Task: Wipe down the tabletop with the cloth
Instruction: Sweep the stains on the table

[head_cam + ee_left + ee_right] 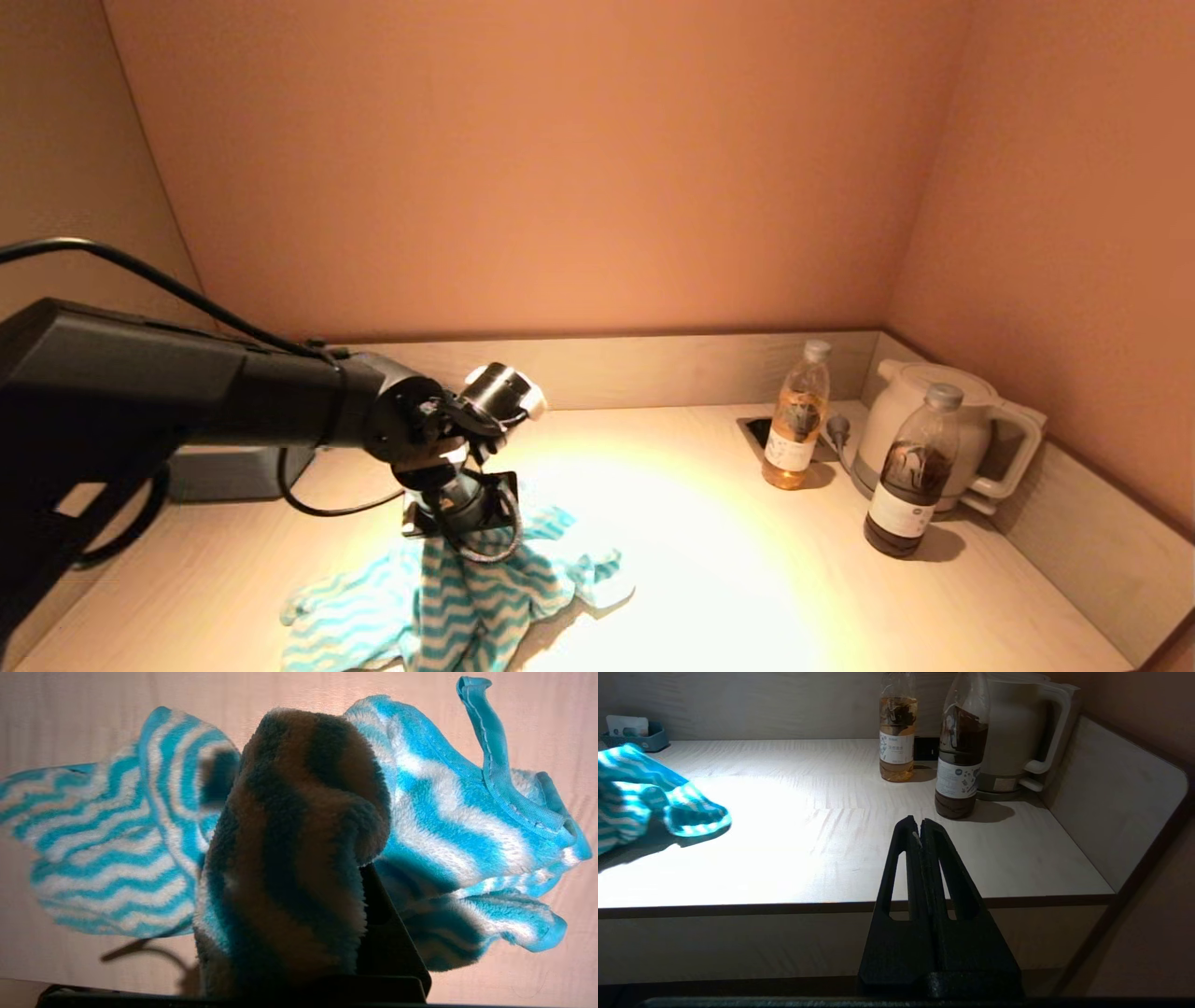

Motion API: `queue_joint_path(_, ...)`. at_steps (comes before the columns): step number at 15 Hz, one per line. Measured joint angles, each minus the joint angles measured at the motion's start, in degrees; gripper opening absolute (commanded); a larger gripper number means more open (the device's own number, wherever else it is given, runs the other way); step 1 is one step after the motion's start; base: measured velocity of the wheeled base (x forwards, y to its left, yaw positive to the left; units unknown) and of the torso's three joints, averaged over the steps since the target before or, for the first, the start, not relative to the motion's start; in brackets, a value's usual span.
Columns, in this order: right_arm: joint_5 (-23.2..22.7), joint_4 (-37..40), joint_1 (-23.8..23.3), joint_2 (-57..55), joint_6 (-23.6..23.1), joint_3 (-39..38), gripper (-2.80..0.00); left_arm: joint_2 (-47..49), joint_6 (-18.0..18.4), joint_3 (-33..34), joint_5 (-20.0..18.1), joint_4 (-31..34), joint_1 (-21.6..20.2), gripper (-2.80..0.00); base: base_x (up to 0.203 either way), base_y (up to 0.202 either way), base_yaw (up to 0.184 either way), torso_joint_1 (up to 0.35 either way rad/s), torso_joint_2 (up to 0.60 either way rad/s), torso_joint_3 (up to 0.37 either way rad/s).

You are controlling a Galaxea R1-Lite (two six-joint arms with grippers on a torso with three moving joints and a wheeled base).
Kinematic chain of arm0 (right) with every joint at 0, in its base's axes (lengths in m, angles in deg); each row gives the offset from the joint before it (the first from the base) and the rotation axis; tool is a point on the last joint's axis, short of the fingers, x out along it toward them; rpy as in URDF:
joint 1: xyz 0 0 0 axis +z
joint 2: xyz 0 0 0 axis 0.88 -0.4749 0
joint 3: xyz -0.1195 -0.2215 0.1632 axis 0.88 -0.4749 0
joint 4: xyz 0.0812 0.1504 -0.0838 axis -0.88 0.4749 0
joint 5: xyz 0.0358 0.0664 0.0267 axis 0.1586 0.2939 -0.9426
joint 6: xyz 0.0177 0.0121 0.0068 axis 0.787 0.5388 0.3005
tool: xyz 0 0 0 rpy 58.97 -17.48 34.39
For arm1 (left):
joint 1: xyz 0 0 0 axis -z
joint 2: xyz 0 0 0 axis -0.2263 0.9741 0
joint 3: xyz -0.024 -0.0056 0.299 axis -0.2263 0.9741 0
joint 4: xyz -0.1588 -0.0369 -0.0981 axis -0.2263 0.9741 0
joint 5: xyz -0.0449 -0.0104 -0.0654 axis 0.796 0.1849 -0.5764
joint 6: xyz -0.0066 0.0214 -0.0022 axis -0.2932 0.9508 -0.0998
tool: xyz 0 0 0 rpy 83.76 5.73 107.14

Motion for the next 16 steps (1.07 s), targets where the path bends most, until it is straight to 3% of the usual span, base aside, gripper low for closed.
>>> queue_joint_path(4, 0.0, 0.0, 0.0, 0.0, 0.1, 0.0, -2.8, -10.1, 0.7, 7.8, 0.2, -0.3, -9.3, -2.8, 0.0, 0.0, 0.0, 0.0, 0.0, 0.0)
queue_joint_path(8, 0.0, 0.0, 0.0, 0.0, 0.0, 0.0, -2.8, -17.0, 3.2, 11.0, 0.0, -0.3, -17.4, -2.8, 0.0, 0.0, 0.0, 0.0, 0.0, 0.0)
queue_joint_path(11, 0.0, 0.0, 0.0, 0.0, 0.0, 0.0, -2.8, -20.5, 3.9, 11.8, -0.1, -0.4, -20.0, -2.8, 0.0, 0.0, 0.0, 0.0, 0.0, 0.0)
queue_joint_path(16, 0.0, 0.0, 0.0, 0.0, 0.1, 0.0, -2.8, -23.8, 4.0, 12.2, -0.4, -0.1, -20.7, -2.8, 0.0, 0.0, 0.0, 0.0, 0.0, 0.0)
